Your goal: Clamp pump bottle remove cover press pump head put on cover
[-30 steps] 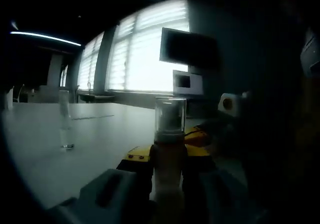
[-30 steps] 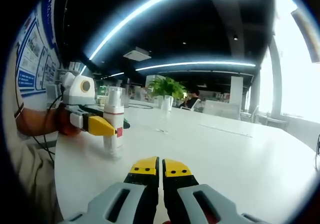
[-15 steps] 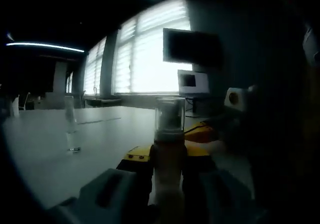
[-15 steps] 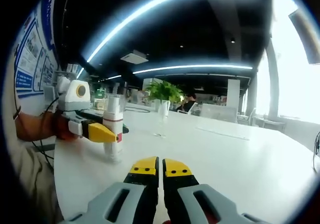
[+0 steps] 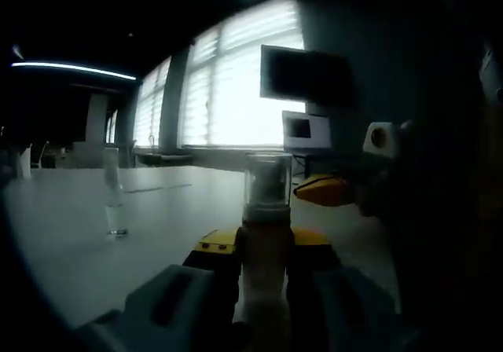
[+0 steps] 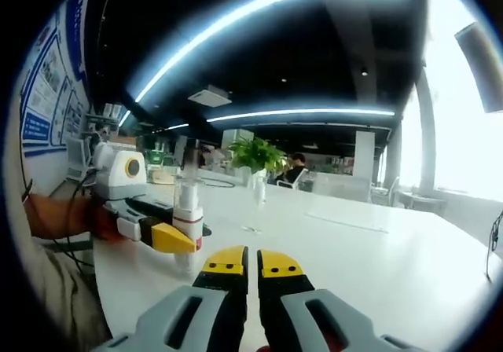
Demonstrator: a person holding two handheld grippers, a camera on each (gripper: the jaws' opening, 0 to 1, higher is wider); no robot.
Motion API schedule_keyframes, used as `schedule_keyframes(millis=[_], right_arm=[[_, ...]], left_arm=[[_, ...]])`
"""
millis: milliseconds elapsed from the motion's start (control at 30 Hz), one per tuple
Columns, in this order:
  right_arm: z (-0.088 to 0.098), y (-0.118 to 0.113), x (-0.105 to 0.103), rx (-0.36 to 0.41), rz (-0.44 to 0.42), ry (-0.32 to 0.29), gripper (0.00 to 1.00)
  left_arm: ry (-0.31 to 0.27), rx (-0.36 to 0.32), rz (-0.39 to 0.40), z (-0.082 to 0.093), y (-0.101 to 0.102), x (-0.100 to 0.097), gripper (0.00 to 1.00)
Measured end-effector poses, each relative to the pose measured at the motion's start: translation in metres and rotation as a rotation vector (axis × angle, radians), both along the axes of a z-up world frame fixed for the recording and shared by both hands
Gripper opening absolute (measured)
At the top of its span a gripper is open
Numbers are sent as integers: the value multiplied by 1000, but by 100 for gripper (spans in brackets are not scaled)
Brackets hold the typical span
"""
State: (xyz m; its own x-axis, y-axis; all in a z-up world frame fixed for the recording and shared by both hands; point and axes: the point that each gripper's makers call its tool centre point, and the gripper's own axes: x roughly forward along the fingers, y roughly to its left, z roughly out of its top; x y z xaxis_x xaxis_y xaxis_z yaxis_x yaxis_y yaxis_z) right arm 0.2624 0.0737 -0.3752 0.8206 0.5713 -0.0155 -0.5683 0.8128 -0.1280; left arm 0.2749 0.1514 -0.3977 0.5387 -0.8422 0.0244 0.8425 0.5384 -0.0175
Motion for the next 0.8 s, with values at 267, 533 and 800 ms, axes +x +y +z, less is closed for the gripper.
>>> schedule_keyframes(millis=[267,533,800], right_arm=[[13,7,-7,26,5,34,3],[31,17,-15,47,27,8,4],[45,30,-20,41,50,-7,8]], left_arm=[[6,-5,3,0,1,1,13],[11,-10,7,1,1,1,13],[-3,1,11,0,1,1,13]])
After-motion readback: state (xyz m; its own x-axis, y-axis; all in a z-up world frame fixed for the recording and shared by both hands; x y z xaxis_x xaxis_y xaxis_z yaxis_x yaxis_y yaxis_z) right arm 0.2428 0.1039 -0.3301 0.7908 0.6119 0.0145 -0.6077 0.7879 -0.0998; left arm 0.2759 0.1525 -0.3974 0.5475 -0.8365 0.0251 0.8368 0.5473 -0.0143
